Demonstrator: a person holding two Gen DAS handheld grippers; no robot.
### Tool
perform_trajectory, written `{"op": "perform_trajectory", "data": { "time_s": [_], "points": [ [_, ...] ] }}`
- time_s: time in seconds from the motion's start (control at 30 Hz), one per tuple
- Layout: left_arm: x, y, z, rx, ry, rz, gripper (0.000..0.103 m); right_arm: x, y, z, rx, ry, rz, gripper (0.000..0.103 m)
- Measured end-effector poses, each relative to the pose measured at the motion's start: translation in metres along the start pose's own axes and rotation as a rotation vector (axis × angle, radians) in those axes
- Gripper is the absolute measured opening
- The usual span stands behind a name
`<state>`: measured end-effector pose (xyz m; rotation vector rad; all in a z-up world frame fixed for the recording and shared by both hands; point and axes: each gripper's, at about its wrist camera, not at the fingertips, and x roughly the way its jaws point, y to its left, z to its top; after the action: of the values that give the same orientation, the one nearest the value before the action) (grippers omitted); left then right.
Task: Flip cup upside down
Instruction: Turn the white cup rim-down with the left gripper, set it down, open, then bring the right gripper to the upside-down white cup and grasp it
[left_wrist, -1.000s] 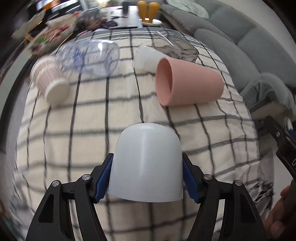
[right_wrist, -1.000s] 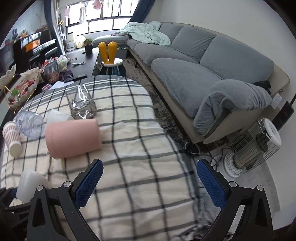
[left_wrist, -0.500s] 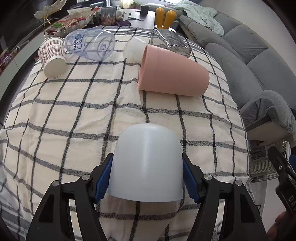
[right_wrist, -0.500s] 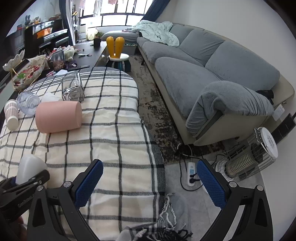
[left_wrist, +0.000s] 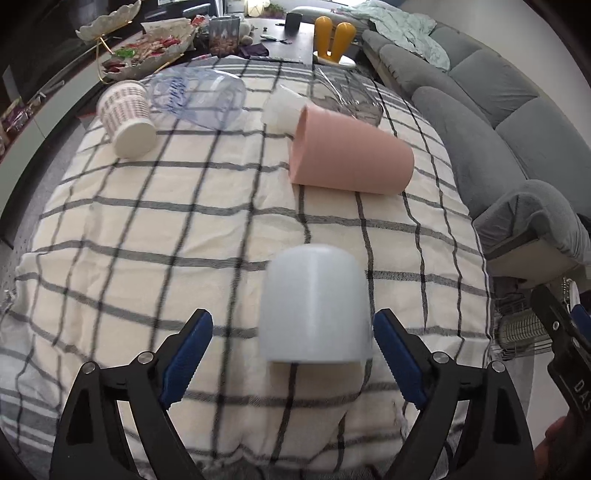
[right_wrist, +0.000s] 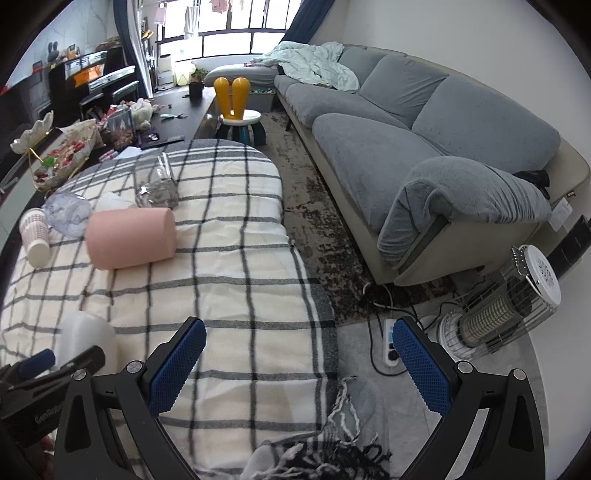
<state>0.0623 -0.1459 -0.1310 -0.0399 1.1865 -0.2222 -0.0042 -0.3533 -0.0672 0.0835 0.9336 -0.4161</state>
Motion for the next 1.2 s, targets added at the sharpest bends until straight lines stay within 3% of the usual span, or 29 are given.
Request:
{"op": "perform_trajectory", "data": {
  "time_s": [0.1, 0.27, 0.5, 0.77, 1.2],
  "points": [
    [-0.021, 0.013, 0.001, -0.017, 0.005, -0.025, 0.091, -0.012, 0.008, 0.008, 0.012, 0.030, 0.040, 0.102],
    [-0.065, 0.038, 0.006, -0.019, -0.092, -0.015, 0.098, -0.023, 0.035, 0.023, -0.013, 0.118, 0.139, 0.102],
    [-0.102, 0.081, 0.017, -0.024, -0.240, 0.068, 0.103, -0.007, 0.098, 0.052, -0.101, 0.360, 0.270, 0.102],
    [-0.109, 0.117, 0.036, -0.026, -0.296, 0.090, 0.103, 0.041, 0.168, 0.050, -0.246, 0.677, 0.225, 0.101],
    [-0.078, 0.150, 0.071, -0.048, -0.291, 0.064, 0.103, 0.106, 0.197, 0.025, -0.265, 0.905, 0.129, 0.089]
  ]
}}
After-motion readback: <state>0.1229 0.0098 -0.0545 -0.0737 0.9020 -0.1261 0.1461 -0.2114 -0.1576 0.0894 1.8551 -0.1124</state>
